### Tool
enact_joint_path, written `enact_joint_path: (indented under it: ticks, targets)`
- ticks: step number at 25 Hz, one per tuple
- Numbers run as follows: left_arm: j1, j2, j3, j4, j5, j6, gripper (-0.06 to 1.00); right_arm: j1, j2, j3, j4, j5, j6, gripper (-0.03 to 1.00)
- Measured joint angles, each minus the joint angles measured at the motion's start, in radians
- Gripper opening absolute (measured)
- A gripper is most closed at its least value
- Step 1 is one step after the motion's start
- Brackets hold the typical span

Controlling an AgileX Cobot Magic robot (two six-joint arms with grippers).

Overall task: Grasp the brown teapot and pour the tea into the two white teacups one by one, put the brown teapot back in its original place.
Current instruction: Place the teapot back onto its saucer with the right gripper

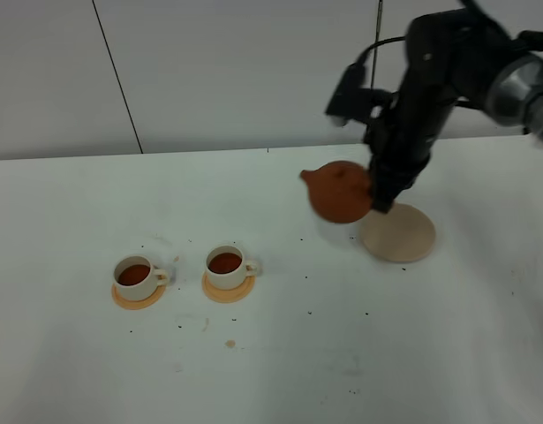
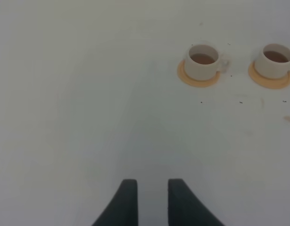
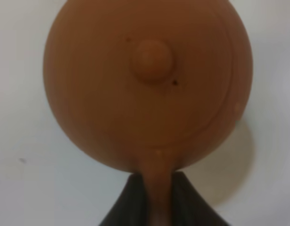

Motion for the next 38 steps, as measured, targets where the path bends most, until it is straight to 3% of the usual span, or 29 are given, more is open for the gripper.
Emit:
enact_joint_path:
  ticks: [7, 12, 19, 38]
  targets:
    - [0.0, 0.0, 0.0, 0.0, 0.0, 0.0, 0.23, -0.141, 0.0, 0.0, 0.03, 0.0, 0.0, 0.09]
    - [0.0, 0.0, 0.0, 0.0, 0.0, 0.0, 0.23, -0.195, 0.0, 0.0, 0.071, 0.0, 0.0, 0.09]
    - [0.0, 0.0, 0.0, 0.0, 0.0, 0.0, 0.23, -0.202, 0.007, 0.041, 0.108, -0.002, 0.0, 0.09]
    - [0.0, 0.0, 0.0, 0.0, 0.0, 0.0, 0.23, -0.202, 0.017, 0.213, 0.152, -0.15, -0.011, 0.09]
